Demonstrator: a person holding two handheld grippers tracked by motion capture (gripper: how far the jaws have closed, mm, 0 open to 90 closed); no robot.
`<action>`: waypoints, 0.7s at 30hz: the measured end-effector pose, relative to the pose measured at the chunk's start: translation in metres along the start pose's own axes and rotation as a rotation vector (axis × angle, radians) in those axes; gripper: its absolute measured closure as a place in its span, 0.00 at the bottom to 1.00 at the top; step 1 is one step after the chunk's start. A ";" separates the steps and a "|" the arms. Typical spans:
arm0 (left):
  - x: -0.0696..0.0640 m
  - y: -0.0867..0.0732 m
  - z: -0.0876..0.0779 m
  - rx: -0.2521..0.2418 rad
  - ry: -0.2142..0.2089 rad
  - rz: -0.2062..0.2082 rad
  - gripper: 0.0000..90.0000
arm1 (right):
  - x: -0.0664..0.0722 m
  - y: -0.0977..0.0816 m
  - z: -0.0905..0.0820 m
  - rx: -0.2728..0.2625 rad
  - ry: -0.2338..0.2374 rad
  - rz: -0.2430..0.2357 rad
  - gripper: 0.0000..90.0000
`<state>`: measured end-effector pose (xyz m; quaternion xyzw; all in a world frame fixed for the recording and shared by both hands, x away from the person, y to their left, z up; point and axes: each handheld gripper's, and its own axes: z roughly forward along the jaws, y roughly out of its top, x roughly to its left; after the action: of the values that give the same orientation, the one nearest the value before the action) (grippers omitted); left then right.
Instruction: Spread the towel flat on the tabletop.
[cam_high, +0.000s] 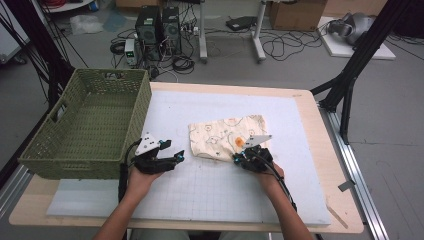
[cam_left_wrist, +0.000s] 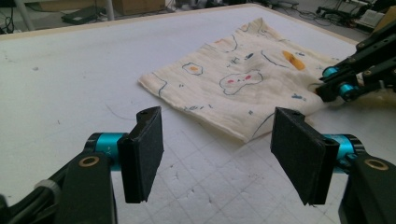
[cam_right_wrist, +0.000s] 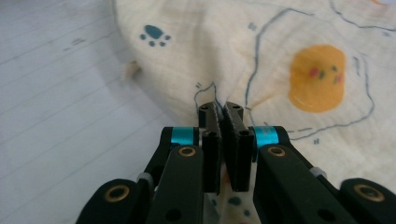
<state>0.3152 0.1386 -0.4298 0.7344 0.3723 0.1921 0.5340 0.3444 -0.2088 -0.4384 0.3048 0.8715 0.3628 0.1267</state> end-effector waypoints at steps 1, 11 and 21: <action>0.001 0.000 -0.001 -0.005 0.002 0.000 0.39 | 0.002 0.002 -0.002 -0.013 0.039 -0.001 0.96; 0.007 0.002 -0.006 -0.024 0.017 -0.020 0.39 | -0.005 0.023 -0.024 -0.156 0.157 0.110 0.96; 0.006 -0.001 -0.002 -0.011 0.011 -0.021 0.39 | -0.054 0.008 0.000 -0.067 -0.107 0.258 0.94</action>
<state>0.3175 0.1445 -0.4304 0.7265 0.3818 0.1925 0.5379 0.3899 -0.2382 -0.4326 0.4286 0.8045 0.3884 0.1353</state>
